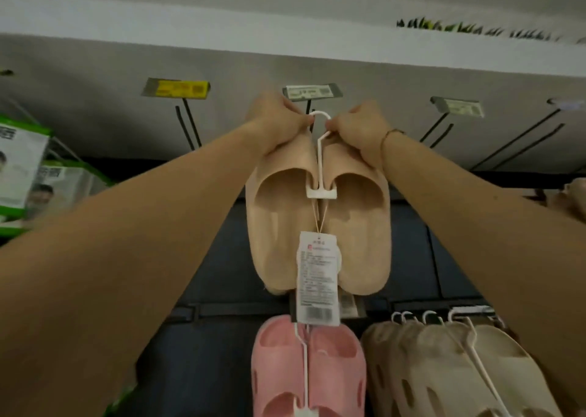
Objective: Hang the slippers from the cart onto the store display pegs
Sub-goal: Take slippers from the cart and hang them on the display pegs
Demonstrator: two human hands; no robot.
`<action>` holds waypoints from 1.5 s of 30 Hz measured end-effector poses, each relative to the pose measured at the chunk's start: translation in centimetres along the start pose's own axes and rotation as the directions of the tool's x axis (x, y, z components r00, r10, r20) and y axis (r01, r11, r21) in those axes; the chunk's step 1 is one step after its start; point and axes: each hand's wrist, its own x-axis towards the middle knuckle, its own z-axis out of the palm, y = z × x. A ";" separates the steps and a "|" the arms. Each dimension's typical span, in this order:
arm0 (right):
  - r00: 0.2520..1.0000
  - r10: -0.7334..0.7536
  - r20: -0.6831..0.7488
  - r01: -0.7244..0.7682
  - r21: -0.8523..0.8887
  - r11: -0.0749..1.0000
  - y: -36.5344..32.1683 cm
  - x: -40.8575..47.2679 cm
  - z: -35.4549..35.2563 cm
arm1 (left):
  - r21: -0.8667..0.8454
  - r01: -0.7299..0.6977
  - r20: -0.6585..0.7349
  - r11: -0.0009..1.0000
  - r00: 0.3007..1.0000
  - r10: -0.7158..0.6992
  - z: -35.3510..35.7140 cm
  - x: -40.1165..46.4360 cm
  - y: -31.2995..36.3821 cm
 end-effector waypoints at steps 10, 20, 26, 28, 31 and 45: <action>0.993 -0.098 -0.060 0.099 0.018 0.995 1.9 6.9 2.4 | 0.164 0.025 -0.213 0.986 0.977 0.010 3.2 5.4 -2.6; 1.000 0.009 -0.017 -0.010 -0.084 0.996 8.8 10.4 7.8 | 0.378 0.076 -0.167 0.923 0.986 -0.013 7.8 6.1 -8.4; 0.999 0.044 -0.003 -0.044 -0.164 0.986 14.9 10.6 10.3 | 0.429 0.062 -0.033 0.901 0.998 -0.053 11.5 4.0 -13.3; 1.000 0.021 0.021 -0.016 -0.220 0.975 15.5 10.3 10.9 | 0.442 0.036 -0.026 0.896 0.999 -0.028 11.8 3.5 -14.3; 0.998 0.002 0.055 0.014 -0.286 0.958 15.6 9.4 11.0 | 0.431 0.027 -0.004 0.902 1.000 -0.028 11.6 2.9 -14.5; 0.975 -0.159 0.153 0.221 -0.693 0.687 11.8 -2.1 -5.8 | 0.354 -0.358 0.389 0.864 0.896 0.212 11.2 -6.0 -2.3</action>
